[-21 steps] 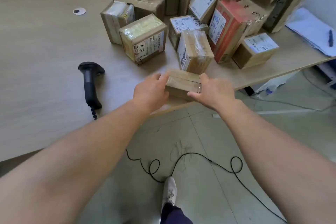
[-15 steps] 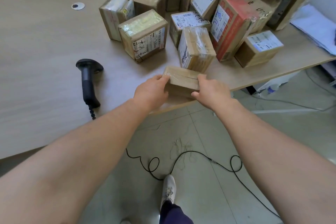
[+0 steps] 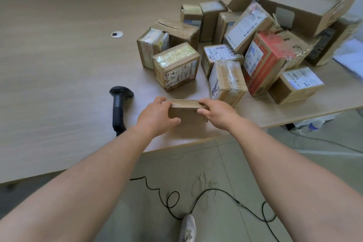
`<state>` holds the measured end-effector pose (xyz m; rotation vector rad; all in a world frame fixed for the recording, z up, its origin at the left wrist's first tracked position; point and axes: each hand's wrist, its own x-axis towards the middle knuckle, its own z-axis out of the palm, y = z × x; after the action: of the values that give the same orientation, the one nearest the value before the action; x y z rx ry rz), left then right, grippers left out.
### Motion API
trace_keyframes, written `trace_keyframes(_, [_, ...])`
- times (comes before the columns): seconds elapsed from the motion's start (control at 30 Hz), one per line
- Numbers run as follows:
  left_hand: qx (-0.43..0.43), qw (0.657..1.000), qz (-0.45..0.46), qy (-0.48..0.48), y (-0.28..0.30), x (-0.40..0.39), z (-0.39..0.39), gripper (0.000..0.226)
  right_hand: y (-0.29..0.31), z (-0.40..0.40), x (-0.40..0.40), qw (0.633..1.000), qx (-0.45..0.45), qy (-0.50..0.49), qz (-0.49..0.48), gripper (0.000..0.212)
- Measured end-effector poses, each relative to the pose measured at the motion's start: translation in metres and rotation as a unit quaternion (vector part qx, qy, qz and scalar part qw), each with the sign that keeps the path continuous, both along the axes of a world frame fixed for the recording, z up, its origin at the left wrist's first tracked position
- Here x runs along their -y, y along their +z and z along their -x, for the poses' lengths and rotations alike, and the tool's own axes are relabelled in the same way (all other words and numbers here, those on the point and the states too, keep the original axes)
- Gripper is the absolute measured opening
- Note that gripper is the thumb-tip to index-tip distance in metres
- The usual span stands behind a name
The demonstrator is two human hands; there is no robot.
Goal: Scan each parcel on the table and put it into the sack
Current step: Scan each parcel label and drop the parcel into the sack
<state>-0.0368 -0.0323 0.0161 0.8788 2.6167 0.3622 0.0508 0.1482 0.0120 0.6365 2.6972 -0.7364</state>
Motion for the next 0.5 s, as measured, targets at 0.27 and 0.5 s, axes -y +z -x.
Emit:
trace_keyframes(0.27, [-0.112, 0.985, 0.112, -0.061, -0.003, -0.002, 0.024, 0.068, -0.006, 0.038, 0.005, 0.991, -0.065, -0.113, 0.009, 0.04])
trace_keyframes(0.5, [-0.052, 0.998, 0.03, 0.024, -0.002, 0.0, 0.027, 0.052, -0.002, 0.048, 0.002, 0.988, -0.089, -0.127, 0.012, 0.045])
